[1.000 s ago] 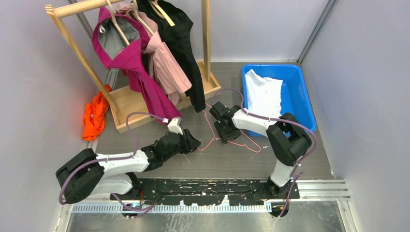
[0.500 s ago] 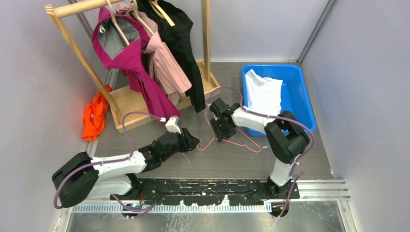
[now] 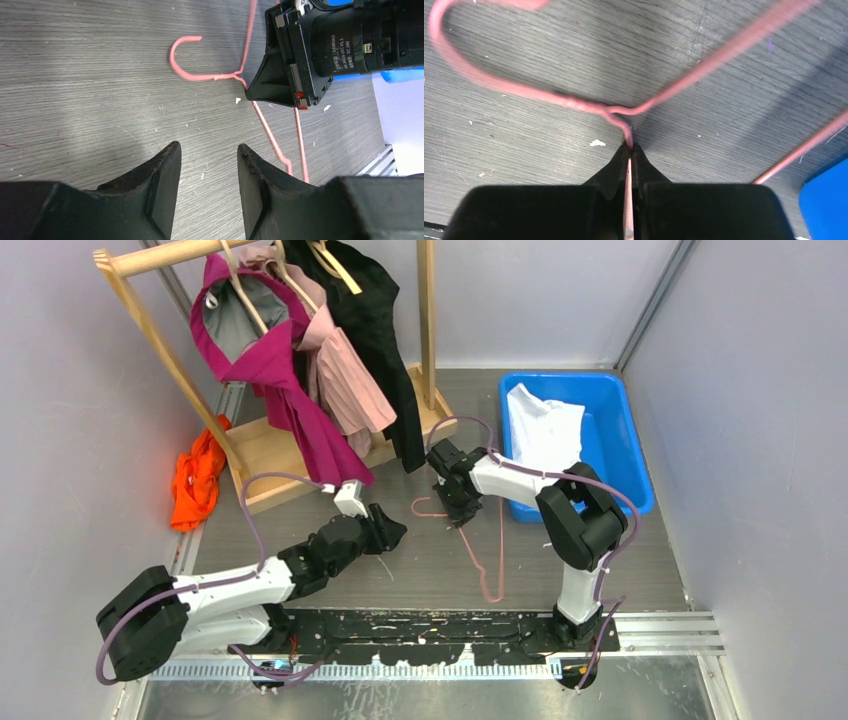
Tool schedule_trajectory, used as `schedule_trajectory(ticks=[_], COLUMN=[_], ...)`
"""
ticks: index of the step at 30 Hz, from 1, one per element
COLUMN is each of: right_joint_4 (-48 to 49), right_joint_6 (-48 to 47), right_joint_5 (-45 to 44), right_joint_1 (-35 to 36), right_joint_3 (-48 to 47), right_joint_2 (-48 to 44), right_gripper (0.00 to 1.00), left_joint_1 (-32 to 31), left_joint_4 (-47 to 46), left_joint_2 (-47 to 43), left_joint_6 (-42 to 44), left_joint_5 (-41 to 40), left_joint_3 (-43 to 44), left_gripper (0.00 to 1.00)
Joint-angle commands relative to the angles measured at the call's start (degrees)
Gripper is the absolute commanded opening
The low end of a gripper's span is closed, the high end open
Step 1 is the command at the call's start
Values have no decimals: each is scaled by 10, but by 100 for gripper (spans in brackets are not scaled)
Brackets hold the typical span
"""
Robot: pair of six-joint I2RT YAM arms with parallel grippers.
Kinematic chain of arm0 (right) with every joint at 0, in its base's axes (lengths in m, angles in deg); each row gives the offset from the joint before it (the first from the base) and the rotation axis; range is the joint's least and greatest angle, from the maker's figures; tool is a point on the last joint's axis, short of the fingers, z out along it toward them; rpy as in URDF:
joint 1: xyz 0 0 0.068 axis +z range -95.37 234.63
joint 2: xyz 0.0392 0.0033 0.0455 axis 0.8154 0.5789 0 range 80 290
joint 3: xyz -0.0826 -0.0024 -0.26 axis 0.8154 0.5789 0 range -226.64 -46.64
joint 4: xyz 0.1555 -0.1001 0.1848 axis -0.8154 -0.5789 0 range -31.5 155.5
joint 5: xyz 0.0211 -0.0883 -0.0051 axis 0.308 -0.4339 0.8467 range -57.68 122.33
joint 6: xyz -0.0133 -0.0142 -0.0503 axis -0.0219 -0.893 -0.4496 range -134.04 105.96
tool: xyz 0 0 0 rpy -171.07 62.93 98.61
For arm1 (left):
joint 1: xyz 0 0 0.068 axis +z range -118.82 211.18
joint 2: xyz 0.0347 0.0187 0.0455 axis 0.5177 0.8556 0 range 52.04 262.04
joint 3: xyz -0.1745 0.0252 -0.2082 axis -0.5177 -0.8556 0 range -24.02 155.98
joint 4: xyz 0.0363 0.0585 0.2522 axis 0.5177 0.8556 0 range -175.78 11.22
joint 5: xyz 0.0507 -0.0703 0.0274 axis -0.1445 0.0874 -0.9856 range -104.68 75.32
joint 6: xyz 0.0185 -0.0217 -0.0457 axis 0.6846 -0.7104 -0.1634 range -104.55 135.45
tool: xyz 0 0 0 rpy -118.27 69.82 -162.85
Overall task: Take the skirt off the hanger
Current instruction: Pick up the hanger at the center of the board.
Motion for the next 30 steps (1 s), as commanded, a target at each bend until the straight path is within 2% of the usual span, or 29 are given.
schedule_trajectory(ticks=[1,6,14,30], right_joint_4=[10,24,78,98], right_joint_6=[24,25,69,98], right_joint_5=[-33,-15,62,43], right_joint_1=[2,2,2,2], right_joint_3=[18,24,22,76], right_joint_2=[53,34,2,-123], right_gripper=[1,1,1,1], left_joint_1=[-1,-1,-1,0], left_joint_4=[-5,1,4,-56], left_joint_2=[-28,-36,-21,71], left_joint_6=[14,14,9,12], left_joint_5=[-29,-32,-27,-9], left_joint_3=[-7,-8,-2,31], left_gripper=[46,46,46,46])
